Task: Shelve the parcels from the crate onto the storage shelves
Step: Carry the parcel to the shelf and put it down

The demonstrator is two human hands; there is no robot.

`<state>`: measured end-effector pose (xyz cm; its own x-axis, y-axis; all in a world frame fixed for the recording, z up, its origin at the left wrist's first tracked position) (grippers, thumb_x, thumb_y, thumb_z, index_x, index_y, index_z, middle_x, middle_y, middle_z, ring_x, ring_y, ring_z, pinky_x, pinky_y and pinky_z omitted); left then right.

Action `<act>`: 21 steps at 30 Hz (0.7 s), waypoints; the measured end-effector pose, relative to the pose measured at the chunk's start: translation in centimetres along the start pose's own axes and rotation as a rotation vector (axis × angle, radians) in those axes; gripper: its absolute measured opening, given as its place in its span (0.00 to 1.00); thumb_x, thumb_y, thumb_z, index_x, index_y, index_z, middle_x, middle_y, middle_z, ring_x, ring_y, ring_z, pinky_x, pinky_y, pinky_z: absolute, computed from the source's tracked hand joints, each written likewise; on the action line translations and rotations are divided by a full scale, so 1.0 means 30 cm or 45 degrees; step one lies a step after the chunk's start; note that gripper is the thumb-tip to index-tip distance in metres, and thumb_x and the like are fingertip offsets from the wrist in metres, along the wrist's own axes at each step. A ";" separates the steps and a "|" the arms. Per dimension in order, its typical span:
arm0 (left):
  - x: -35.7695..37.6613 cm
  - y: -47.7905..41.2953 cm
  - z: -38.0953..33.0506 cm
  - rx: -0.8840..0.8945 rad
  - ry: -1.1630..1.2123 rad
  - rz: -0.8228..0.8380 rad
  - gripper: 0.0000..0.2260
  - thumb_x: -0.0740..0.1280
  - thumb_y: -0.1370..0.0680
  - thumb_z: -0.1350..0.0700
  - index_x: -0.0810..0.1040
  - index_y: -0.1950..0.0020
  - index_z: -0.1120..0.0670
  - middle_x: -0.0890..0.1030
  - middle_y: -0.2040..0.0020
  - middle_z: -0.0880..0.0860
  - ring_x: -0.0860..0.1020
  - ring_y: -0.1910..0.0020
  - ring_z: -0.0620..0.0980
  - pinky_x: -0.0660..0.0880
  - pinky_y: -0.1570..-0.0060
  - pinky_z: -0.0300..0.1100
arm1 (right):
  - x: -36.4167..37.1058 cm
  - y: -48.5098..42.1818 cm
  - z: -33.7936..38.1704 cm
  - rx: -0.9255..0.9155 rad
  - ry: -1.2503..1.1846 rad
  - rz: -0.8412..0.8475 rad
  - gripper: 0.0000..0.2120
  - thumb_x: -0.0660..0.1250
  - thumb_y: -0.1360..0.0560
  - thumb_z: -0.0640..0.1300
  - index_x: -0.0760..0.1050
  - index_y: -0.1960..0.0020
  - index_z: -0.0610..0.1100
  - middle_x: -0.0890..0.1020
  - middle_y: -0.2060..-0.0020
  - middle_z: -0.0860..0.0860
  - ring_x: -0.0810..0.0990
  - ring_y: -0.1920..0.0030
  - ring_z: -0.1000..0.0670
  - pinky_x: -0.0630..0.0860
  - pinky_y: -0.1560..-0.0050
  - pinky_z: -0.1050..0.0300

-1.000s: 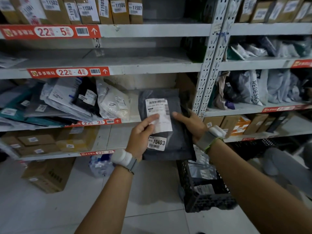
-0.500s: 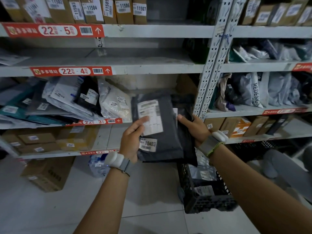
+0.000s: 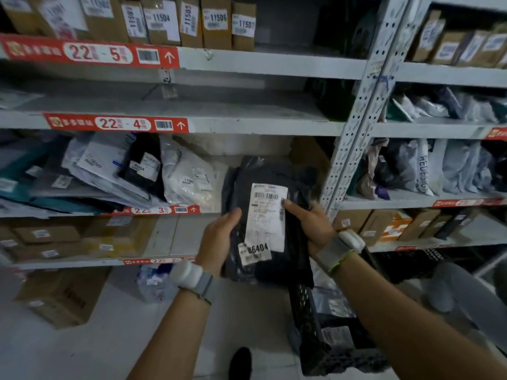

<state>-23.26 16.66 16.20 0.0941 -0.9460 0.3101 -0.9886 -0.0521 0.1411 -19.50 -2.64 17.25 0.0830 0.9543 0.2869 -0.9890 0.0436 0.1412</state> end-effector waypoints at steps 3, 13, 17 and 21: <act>-0.010 -0.036 -0.097 0.095 -0.155 0.005 0.06 0.71 0.23 0.58 0.83 0.47 0.56 0.87 0.55 0.51 0.85 0.56 0.48 0.80 0.60 0.38 | 0.159 -0.082 -0.006 -0.005 0.048 0.055 0.14 0.71 0.24 0.40 0.78 0.40 0.38 0.85 0.49 0.40 0.85 0.50 0.39 0.82 0.48 0.44; -0.437 -0.460 -0.636 0.266 -0.209 -0.109 0.18 0.70 0.24 0.61 0.77 0.34 0.58 0.85 0.46 0.56 0.84 0.48 0.56 0.81 0.51 0.46 | 0.808 -0.585 0.094 -0.003 0.189 0.237 0.27 0.79 0.32 0.53 0.78 0.39 0.41 0.84 0.45 0.43 0.84 0.47 0.40 0.79 0.42 0.43; -0.569 -0.525 -0.673 0.265 0.315 -0.020 0.28 0.74 0.27 0.48 0.74 0.30 0.58 0.78 0.35 0.63 0.77 0.36 0.62 0.73 0.35 0.58 | 1.006 -0.737 0.096 0.012 0.307 0.195 0.25 0.75 0.28 0.47 0.75 0.36 0.39 0.82 0.44 0.42 0.82 0.46 0.41 0.79 0.42 0.46; -0.676 -0.536 -0.623 0.336 0.704 -0.098 0.31 0.69 0.26 0.41 0.73 0.28 0.57 0.76 0.32 0.60 0.74 0.32 0.59 0.72 0.33 0.55 | 1.166 -0.783 0.065 -0.037 0.199 0.152 0.14 0.73 0.29 0.38 0.75 0.45 0.42 0.82 0.54 0.47 0.81 0.56 0.47 0.80 0.52 0.52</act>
<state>-7.07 42.66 25.22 0.1433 -0.6345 0.7596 -0.9657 -0.2575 -0.0329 6.88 29.14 25.83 -0.0531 0.9874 0.1494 -0.9940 -0.0666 0.0871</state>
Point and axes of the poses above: each hand's wrist, its own y-axis away from the middle knuckle, its own x-axis out of the palm, z = x × y, the point moved 6 cm from there along -y, towards the middle knuckle
